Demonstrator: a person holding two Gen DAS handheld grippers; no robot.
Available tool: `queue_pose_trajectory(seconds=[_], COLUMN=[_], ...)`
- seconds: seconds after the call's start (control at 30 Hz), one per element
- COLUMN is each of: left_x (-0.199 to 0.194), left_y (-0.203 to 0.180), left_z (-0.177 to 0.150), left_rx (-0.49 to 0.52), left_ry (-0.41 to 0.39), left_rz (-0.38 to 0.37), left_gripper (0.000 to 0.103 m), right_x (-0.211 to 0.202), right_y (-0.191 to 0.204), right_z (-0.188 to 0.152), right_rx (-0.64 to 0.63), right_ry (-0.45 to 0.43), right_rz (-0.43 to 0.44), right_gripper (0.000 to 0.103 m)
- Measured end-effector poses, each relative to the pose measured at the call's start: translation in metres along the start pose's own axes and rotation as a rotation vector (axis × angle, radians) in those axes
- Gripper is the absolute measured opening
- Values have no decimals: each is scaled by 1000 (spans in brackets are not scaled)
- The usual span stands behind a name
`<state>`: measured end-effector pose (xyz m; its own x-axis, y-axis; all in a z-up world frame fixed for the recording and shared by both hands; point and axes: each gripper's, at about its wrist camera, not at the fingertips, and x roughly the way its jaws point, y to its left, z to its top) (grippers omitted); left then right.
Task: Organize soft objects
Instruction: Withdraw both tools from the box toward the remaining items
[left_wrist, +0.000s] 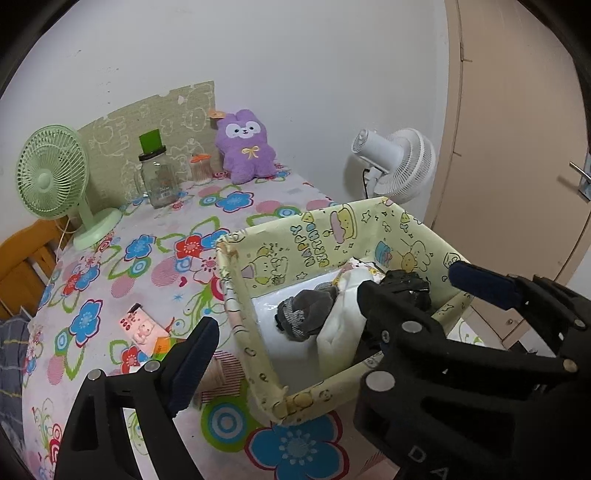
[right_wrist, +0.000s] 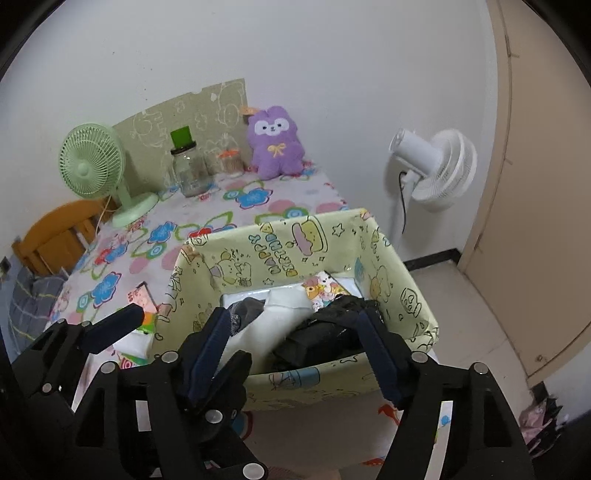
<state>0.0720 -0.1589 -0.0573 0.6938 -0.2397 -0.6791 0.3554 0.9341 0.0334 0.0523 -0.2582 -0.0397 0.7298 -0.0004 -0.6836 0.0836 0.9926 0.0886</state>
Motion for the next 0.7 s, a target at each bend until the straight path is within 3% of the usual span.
queue_pose_trajectory(seconds=[0.7], left_x=[-48], left_y=[57], left_z=[-4], left_rx=[-66], left_ry=[-92], left_rz=[52], left_gripper=[101], right_x=[-33], right_y=[67], right_z=[12], right_rx=[-92], right_ry=[-118], right_rz=[3], right_gripper=[95])
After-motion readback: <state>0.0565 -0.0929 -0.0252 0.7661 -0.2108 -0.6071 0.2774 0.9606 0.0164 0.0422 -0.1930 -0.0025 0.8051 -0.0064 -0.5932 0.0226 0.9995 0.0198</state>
